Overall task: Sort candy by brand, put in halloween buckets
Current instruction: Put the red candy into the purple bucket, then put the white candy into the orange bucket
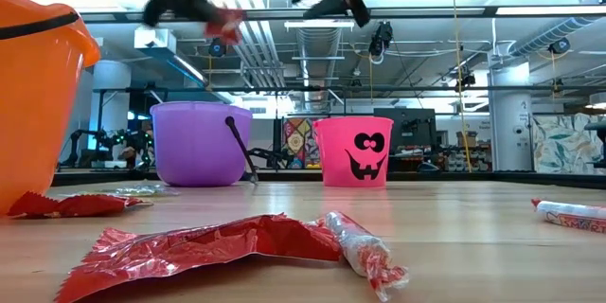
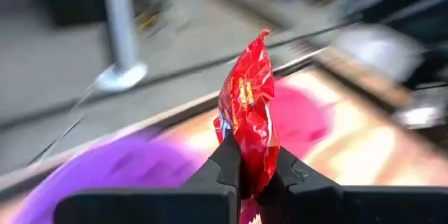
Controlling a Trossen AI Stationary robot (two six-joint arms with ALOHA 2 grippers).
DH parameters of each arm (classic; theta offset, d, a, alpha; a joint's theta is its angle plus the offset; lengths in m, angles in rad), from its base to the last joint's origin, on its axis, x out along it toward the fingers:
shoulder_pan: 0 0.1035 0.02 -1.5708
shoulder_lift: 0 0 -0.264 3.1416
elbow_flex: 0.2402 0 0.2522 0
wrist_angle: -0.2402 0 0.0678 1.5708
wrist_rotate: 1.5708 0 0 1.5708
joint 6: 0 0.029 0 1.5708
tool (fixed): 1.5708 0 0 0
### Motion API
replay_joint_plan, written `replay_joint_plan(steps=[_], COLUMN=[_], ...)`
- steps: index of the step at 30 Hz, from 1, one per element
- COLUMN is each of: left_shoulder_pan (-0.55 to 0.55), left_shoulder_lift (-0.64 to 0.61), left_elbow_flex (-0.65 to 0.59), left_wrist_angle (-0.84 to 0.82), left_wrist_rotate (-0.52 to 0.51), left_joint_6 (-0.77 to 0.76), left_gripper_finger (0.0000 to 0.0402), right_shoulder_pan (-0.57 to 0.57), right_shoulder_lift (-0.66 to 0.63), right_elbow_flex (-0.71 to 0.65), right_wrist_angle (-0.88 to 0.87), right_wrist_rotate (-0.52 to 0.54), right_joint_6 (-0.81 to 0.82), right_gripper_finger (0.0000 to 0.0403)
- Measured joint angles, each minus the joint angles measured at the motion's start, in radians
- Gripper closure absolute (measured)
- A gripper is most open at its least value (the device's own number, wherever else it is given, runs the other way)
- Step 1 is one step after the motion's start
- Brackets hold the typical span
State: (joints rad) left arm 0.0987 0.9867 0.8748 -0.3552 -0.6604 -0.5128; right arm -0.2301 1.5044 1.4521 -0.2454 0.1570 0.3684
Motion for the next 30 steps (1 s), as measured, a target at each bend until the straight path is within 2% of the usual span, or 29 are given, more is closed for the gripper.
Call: replay_joint_plan(steps=[2, 4, 7, 9, 17, 23, 27, 30], left_shoulder_pan=[0.044, 0.104, 0.177, 0.202, 0.266, 0.275, 0.273, 0.261], left_shoulder_lift=[-0.013, -0.011, 0.005, 0.022, 0.055, 0.054, 0.054, 0.054], left_elbow_flex=[0.000, 0.000, -0.001, -0.001, -0.001, 0.015, 0.091, 0.167], left_wrist_angle=[-0.179, -0.317, -0.345, -0.339, -0.342, -0.344, -0.342, -0.333], left_wrist_rotate=[-0.001, 0.083, 0.267, 0.319, 0.347, 0.326, 0.328, 0.349], left_joint_6=[-0.117, -0.212, -0.216, -0.216, -0.241, -0.223, -0.119, -0.004], left_gripper_finger=[0.0401, 0.0401, 0.0401, 0.0399, 0.0333, 0.0281, 0.0264, 0.0261], right_shoulder_pan=[-0.007, -0.010, -0.010, -0.011, -0.011, -0.011, -0.012, -0.013], right_shoulder_lift=[-0.001, -0.001, -0.002, -0.002, -0.003, -0.003, -0.005, -0.005], right_elbow_flex=[-0.001, -0.001, -0.001, -0.001, -0.001, -0.001, -0.001, -0.001], right_wrist_angle=[-0.038, -0.053, -0.053, -0.055, -0.091, -0.146, -0.254, -0.380], right_wrist_rotate=[0.000, -0.001, -0.003, -0.003, -0.004, -0.010, -0.123, -0.255], right_joint_6=[0.000, 0.000, -0.008, -0.013, -0.020, -0.020, 0.011, 0.070], right_gripper_finger=[0.0227, 0.0223, 0.0221, 0.0220, 0.0220, 0.0220, 0.0220, 0.0220])
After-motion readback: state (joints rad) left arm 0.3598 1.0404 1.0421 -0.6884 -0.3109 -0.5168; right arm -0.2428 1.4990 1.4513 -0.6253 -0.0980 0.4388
